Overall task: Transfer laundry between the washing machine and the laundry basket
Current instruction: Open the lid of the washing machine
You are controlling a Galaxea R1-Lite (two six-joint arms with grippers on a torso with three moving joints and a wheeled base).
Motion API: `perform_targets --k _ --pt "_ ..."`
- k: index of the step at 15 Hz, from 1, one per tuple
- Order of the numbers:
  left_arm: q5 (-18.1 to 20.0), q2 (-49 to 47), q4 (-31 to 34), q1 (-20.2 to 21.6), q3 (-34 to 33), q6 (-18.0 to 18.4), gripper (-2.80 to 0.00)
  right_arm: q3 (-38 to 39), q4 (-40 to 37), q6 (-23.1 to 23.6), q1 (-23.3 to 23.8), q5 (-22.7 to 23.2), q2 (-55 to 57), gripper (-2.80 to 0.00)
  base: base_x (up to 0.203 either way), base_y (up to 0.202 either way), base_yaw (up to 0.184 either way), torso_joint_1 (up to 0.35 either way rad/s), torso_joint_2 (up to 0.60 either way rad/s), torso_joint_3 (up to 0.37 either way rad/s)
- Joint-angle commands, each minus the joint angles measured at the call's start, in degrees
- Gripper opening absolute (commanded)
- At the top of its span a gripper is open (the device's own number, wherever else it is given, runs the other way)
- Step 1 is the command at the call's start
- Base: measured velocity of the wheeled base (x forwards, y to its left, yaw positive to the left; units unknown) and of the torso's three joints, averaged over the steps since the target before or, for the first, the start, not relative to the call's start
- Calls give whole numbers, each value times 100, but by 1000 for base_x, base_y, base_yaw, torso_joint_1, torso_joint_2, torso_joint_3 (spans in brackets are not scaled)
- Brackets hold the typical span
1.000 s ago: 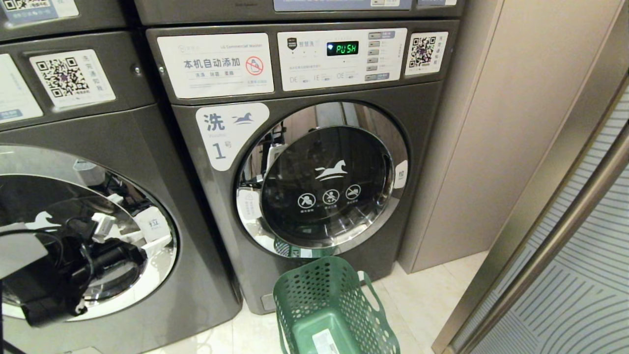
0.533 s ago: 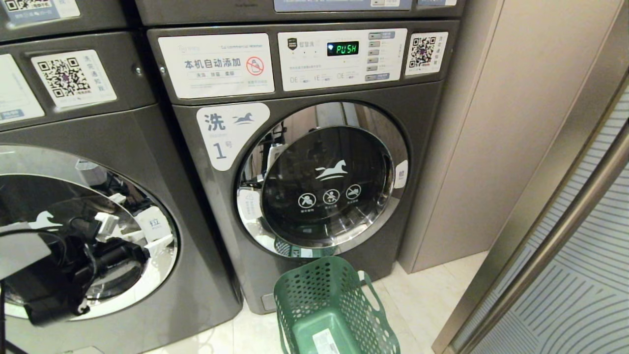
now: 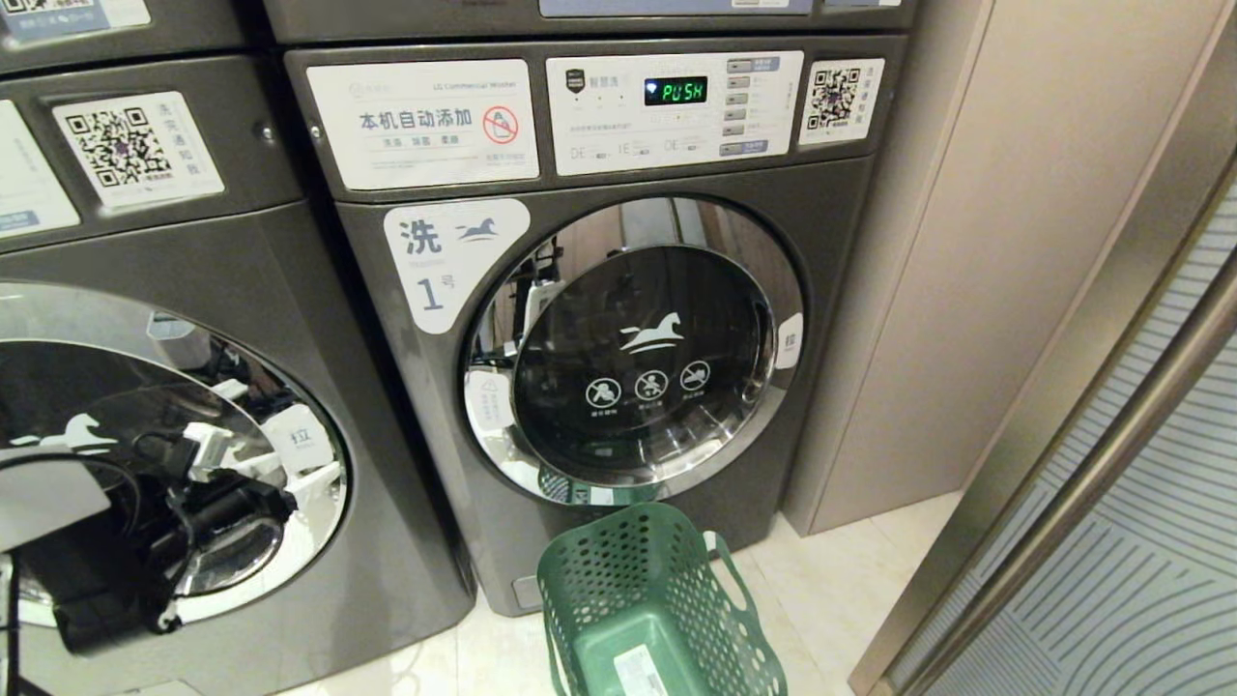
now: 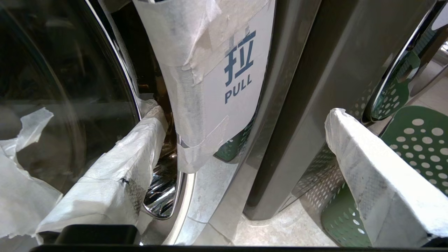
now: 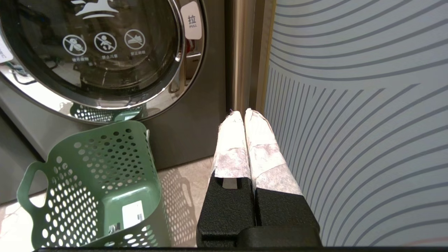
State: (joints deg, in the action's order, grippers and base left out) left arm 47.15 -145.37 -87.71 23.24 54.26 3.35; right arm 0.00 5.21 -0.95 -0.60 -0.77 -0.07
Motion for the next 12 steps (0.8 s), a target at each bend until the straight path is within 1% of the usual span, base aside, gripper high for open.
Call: perform_targets --k 1,2,6,12 --pt "140 35 5 23 -163 -49 0 193 7 -2 -2 -2 7 -280 0 0 0 0 0 0" --pt "197 35 5 41 -171 -118 0 193 7 -2 -2 -2 7 -280 0 0 0 0 0 0" --pt "330 35 5 93 -180 -124 0 193 7 -2 -2 -2 7 -280 0 0 0 0 0 0" --pt "340 140 5 165 -187 -124 0 193 7 -2 -2 -2 7 -280 0 0 0 0 0 0"
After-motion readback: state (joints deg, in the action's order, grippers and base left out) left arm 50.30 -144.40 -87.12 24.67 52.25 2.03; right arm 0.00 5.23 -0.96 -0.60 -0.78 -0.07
